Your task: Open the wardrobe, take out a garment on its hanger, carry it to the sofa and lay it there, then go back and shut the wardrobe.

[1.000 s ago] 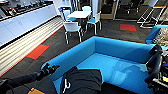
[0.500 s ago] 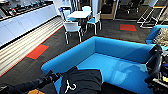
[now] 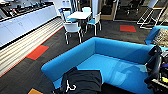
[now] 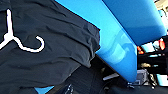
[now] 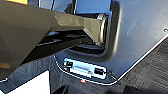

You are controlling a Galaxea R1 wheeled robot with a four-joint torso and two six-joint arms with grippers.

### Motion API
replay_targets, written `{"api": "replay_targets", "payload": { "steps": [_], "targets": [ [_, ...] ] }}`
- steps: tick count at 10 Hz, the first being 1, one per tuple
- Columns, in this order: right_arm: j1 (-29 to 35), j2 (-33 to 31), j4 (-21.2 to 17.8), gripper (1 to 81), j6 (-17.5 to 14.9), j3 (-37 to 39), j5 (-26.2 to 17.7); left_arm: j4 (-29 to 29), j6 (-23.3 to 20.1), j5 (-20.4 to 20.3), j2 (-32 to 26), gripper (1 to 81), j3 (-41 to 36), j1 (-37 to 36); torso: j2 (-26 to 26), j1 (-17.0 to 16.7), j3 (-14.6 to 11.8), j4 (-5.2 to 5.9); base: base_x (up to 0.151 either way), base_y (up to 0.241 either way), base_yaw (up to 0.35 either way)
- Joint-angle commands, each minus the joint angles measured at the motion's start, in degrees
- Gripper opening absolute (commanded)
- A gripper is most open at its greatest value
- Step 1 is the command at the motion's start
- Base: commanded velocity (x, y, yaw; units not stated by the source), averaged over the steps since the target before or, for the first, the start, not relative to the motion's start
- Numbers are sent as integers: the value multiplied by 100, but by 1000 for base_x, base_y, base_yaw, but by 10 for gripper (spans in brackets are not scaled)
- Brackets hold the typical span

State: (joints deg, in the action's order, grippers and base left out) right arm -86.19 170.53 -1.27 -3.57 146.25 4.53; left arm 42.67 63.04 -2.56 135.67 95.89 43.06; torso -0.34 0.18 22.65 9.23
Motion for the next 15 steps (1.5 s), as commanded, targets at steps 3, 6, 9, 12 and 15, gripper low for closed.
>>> {"api": "replay_targets", "payload": {
  "steps": [3, 6, 9, 12, 15],
  "targets": [
    [9, 71, -5, 811, 6, -54, -374, 1903, -28, -87, -470, 811, -387, 1191, -2, -5, -752, -314, 0, 0, 0],
    [-17, 62, -5, 811, 23, -27, -278, 2202, -37, -96, -285, 811, -44, 1824, -6, -11, -1183, -693, 0, 0, 0],
    [-9, 71, -5, 811, 41, 16, -260, 2202, -28, -87, 154, 811, 589, 2448, -15, -18, -1097, -655, 0, 0, 0],
    [9, 71, -5, 811, 50, 25, -260, 2149, -20, -104, 654, 811, 1475, 2976, -17, -18, -1104, -664, 0, 0, 0],
    [18, 79, -5, 811, 50, 16, -260, 2158, -20, -200, 1041, 811, 2003, 3337, -19, -18, -1106, -765, 0, 0, 0]
  ]
}}
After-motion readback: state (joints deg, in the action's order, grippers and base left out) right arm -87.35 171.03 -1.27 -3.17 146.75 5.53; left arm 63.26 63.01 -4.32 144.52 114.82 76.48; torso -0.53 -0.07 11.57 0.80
